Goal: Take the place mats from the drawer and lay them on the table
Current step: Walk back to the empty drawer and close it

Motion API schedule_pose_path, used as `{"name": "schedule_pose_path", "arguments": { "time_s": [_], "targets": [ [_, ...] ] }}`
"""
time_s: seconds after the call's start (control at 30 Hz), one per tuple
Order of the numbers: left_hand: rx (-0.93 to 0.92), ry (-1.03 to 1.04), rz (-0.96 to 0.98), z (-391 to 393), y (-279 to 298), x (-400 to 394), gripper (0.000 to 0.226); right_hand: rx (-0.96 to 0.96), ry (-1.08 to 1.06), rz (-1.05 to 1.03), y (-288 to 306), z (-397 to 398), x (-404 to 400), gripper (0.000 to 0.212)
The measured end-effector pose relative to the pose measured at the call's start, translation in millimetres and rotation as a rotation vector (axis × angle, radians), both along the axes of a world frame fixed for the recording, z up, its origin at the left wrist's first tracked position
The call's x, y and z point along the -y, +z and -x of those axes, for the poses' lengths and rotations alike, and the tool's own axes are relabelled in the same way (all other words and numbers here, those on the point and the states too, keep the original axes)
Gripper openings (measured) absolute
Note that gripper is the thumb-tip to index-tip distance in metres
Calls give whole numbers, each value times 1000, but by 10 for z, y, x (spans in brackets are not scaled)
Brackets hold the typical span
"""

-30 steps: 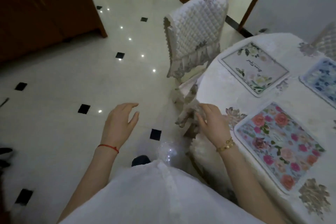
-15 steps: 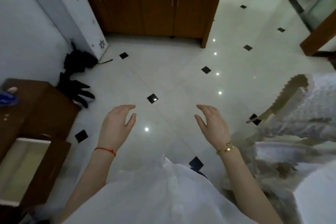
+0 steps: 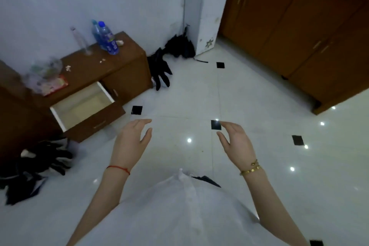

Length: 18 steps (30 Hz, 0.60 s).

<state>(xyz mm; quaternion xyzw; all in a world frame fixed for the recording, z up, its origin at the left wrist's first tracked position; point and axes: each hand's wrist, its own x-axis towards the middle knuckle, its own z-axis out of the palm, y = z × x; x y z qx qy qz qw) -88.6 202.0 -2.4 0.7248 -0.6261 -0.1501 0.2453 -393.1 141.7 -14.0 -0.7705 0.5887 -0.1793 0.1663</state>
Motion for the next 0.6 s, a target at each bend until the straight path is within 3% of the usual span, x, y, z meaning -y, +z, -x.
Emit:
{"name": "schedule_pose_path", "arguments": {
  "time_s": [0.27, 0.6],
  "targets": [
    [-23, 408, -9, -51, -50, -226, 29, -36, 435, 29, 71, -618, 1086, 35],
    [-29, 742, -7, -822, -311, -488, 28, -40, 783, -44, -303, -2082, 1443, 34]
  ]
}}
